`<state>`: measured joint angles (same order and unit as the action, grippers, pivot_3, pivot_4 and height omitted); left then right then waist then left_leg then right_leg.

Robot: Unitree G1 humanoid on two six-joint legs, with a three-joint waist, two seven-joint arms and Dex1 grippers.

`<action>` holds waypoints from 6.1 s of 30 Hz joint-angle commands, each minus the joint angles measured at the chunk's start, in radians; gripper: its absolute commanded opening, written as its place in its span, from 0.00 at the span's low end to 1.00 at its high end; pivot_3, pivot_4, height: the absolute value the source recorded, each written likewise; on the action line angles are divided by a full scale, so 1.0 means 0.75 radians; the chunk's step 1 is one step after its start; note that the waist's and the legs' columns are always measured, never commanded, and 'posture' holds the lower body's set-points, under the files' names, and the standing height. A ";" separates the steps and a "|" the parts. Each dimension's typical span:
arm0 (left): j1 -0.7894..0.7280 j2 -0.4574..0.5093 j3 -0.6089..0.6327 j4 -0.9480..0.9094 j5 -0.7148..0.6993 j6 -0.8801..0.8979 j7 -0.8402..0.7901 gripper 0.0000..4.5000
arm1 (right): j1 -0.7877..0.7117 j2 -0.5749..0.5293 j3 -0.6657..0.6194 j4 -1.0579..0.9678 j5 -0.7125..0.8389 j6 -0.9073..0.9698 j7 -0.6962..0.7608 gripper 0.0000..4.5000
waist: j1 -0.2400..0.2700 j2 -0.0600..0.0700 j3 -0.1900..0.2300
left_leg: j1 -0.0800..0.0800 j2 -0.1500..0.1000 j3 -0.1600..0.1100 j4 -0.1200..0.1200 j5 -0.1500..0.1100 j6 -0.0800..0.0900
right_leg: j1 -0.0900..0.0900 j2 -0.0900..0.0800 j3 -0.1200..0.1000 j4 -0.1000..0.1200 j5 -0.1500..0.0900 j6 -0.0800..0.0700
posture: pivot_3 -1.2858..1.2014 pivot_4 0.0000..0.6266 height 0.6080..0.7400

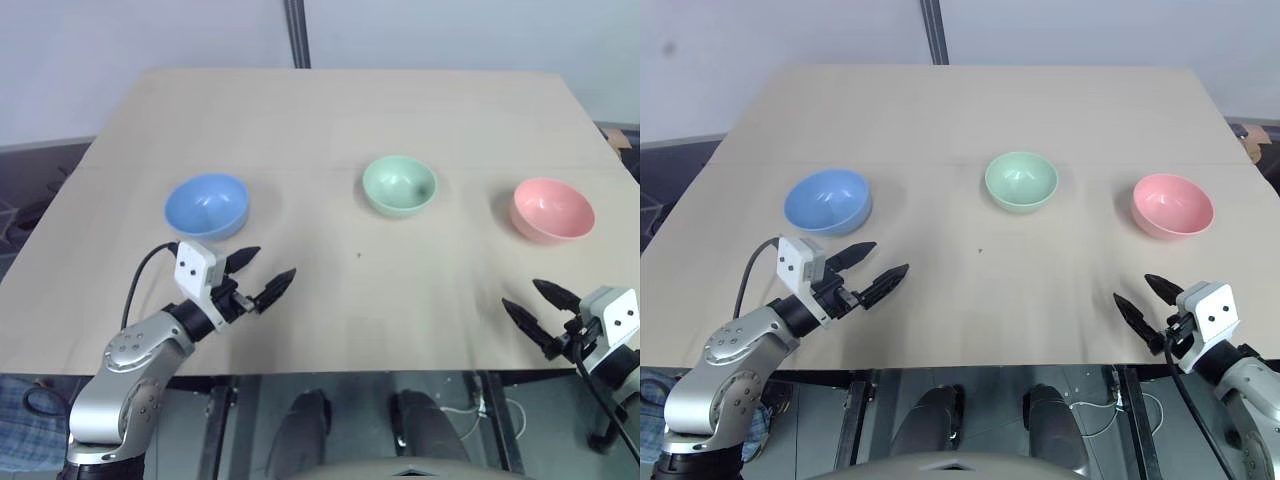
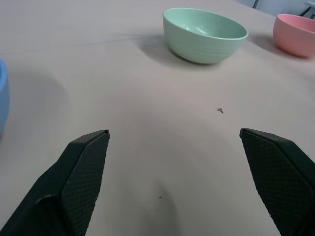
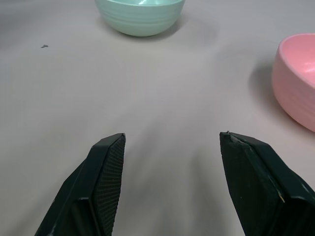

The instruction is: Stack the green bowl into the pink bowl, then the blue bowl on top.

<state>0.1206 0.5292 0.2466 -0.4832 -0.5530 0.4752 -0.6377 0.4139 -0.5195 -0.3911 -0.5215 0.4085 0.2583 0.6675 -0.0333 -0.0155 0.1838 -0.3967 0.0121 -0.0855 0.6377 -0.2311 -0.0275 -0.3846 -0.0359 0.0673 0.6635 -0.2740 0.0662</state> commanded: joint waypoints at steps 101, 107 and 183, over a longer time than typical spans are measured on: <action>-0.089 0.344 0.182 0.049 -0.395 0.052 -0.516 1.00 | -1.755 -0.089 0.834 0.583 -0.348 0.699 0.338 0.85 | -0.010 0.001 0.001 | -0.004 0.000 -0.003 -0.001 0.000 0.000 | -0.005 0.000 -0.004 0.001 0.001 -0.001 | 0.52 0.24 1.00; -0.089 0.307 0.222 0.057 -0.377 0.020 -0.430 1.00 | -1.866 0.042 0.919 0.880 -0.452 0.584 0.253 0.85 | -0.014 0.001 0.001 | -0.012 0.000 0.000 -0.002 0.000 0.000 | -0.017 -0.001 -0.001 0.004 0.001 -0.001 | 0.52 0.24 1.00; -0.491 0.177 0.114 0.381 -0.333 -0.104 -0.551 1.00 | -1.622 0.007 0.590 -0.143 -0.094 1.157 0.419 0.87 | -0.008 -0.001 -0.001 | -0.026 -0.001 -0.004 0.012 0.002 -0.003 | -0.031 0.001 -0.004 0.023 0.003 -0.003 | 0.52 0.24 1.00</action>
<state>-0.2366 0.6588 0.3112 -0.1786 -0.8069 0.4163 -1.0671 -0.8094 -0.5094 0.1368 -0.6012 0.3004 1.1084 0.9979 -0.0392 -0.0165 0.1832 -0.4161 0.0112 -0.0889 0.6466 -0.2295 -0.0300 -0.4077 -0.0353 0.0643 0.6804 -0.2721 0.0638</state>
